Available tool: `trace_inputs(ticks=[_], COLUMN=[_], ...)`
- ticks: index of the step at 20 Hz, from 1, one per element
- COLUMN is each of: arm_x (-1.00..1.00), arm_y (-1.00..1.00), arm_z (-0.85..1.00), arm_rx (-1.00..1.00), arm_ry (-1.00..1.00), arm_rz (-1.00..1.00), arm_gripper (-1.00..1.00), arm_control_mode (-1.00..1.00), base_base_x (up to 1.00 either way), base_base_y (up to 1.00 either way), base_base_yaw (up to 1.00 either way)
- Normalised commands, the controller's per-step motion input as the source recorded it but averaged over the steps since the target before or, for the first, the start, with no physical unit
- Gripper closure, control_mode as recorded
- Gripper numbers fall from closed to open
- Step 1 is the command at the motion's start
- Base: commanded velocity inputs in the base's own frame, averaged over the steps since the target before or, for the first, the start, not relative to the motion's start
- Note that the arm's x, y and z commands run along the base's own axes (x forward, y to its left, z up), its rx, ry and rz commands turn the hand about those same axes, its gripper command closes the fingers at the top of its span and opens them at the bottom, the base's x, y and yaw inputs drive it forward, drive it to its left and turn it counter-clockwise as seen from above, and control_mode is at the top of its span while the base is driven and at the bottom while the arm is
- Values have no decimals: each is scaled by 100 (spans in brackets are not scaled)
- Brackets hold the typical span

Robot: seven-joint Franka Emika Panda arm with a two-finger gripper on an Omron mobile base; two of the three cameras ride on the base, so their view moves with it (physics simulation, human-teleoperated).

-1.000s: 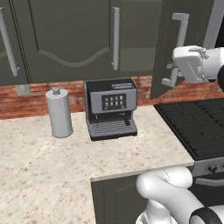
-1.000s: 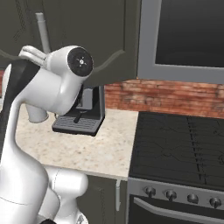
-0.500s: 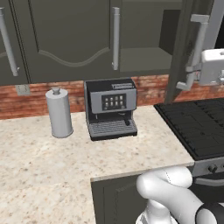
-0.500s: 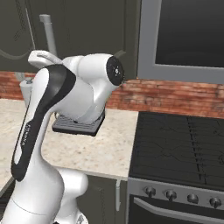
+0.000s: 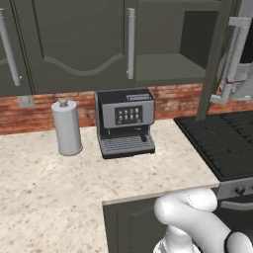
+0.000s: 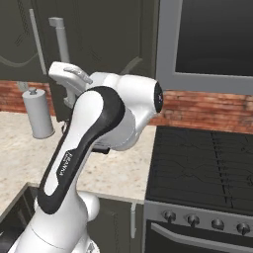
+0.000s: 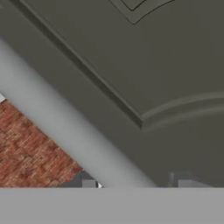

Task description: Open the cabinet, pick the kettle from the cabinet, and place it in the sink.

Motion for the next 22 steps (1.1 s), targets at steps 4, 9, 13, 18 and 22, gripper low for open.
trace_inputs(ticks=[4,9,13,18,22], arm_x=[-29,-32,-24,-5,0], arm_y=[9,5,-13,-23,-19], arm_z=[-6,-4,-24,-34,-41], arm_rx=[10,0,-11,-22,-26], arm_ry=[-2,-1,3,9,2], arm_rz=[8,5,1,-4,-11], arm_gripper=[-100,-100,-100,-100,-100], arm_control_mode=[-100,-100,-100,-100,-100], base_base_x=[0,0,0,0,0], base_base_y=[0,0,0,0,0], base_base_yaw=[0,0,0,0,0])
